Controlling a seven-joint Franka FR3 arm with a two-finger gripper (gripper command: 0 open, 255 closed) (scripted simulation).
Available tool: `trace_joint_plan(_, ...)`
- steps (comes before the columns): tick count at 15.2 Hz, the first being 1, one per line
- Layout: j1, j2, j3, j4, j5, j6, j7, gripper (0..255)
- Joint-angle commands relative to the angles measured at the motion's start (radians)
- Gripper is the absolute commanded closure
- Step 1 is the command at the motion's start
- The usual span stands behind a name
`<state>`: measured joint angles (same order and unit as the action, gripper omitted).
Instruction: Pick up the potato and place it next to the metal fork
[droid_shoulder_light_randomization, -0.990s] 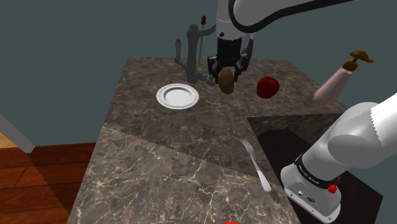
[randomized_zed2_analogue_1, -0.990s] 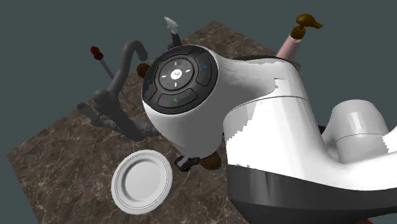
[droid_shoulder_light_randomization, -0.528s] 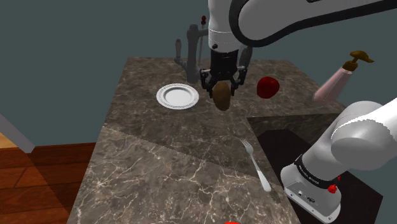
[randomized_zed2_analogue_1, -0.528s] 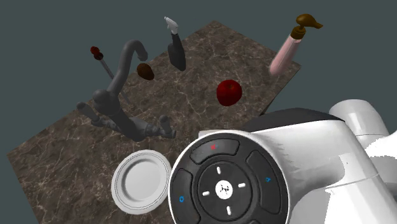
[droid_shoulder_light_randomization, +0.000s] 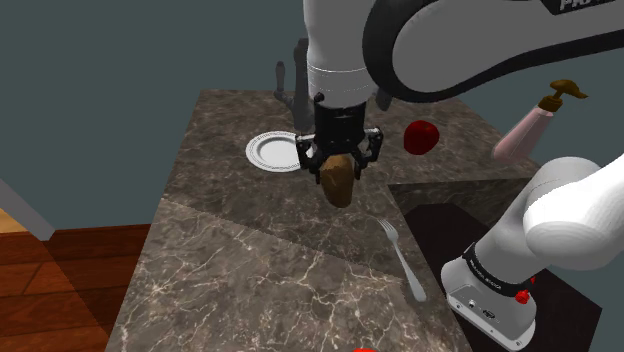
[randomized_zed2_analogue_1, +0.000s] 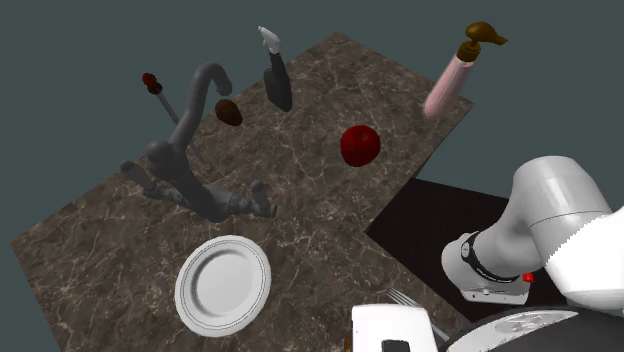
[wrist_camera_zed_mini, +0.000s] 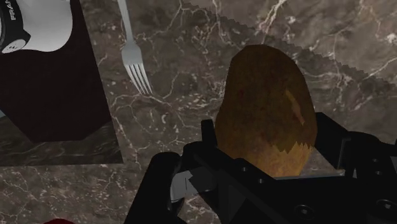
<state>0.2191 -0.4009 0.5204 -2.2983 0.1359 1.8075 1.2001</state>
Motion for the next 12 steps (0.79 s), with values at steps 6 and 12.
trace_joint_plan(6, 0.053, 0.082, 0.148, 0.091, 0.031, -0.005, 0.201, 255)
trace_joint_plan(12, 0.052, 0.108, 0.166, 0.031, 0.026, 0.079, 0.212, 255)
